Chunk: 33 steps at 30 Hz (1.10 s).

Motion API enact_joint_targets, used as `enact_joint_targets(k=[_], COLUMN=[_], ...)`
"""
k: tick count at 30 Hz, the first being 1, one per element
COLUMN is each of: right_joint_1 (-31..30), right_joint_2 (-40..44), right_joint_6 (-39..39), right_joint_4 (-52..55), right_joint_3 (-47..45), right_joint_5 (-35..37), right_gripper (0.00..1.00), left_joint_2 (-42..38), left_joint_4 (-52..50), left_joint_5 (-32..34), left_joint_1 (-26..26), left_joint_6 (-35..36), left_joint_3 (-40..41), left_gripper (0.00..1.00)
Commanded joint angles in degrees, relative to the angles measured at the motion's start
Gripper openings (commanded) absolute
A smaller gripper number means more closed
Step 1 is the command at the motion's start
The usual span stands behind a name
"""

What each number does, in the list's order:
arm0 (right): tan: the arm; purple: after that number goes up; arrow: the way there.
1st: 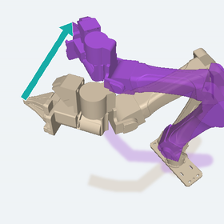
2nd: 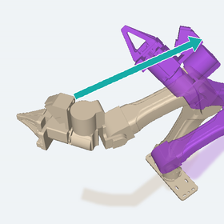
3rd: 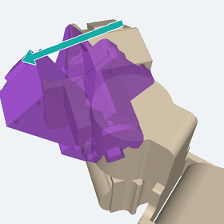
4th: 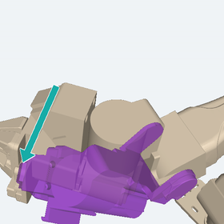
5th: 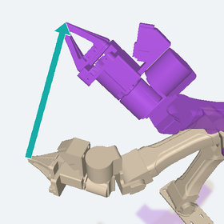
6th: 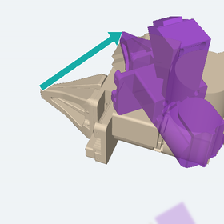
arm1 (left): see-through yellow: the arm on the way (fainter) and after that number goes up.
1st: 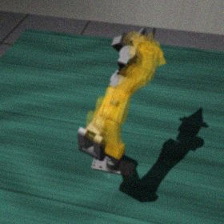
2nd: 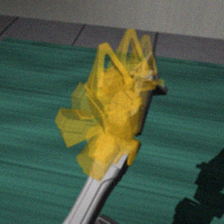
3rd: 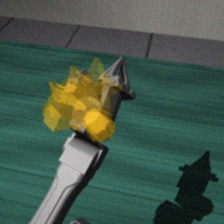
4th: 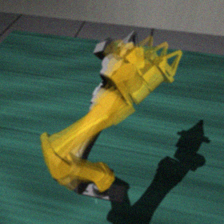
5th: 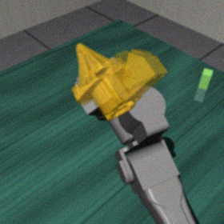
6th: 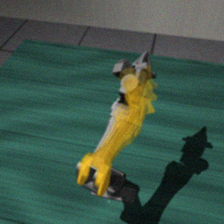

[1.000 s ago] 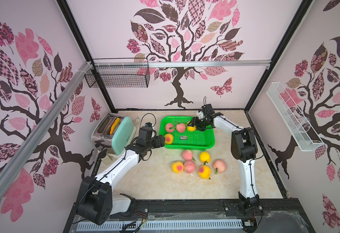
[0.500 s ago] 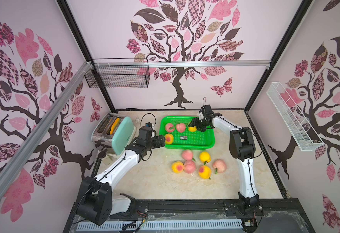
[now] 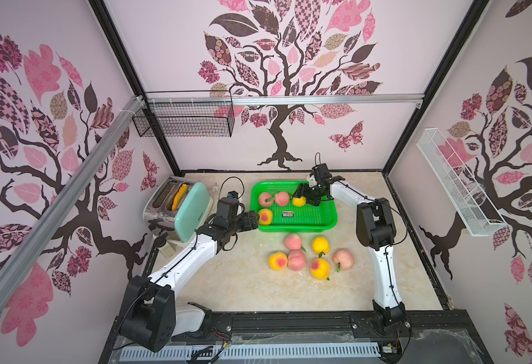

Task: Put the peaches into the basket
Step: Place the peach in the basket.

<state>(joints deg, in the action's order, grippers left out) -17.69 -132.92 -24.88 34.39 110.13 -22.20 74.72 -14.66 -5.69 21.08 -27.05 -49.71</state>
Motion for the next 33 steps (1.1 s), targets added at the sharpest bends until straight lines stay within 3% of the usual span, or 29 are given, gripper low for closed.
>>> enact_joint_targets(k=[1, 33], right_joint_1=[-0.5, -0.6], right_joint_2=[0.1, 4.4], right_joint_6=[0.1, 2.1], right_joint_4=[1.2, 3.5], right_joint_3=[2.1, 0.8], right_joint_5=[1.0, 0.8], right_gripper=[0.84, 0.87], left_joint_2=[-1.0, -1.8], left_joint_4=[0.9, 1.1], left_joint_5=[-0.3, -0.1], left_joint_1=[-0.3, -0.3], left_joint_6=[-0.1, -0.7], left_joint_3=[0.1, 1.3], left_gripper=[0.81, 0.81])
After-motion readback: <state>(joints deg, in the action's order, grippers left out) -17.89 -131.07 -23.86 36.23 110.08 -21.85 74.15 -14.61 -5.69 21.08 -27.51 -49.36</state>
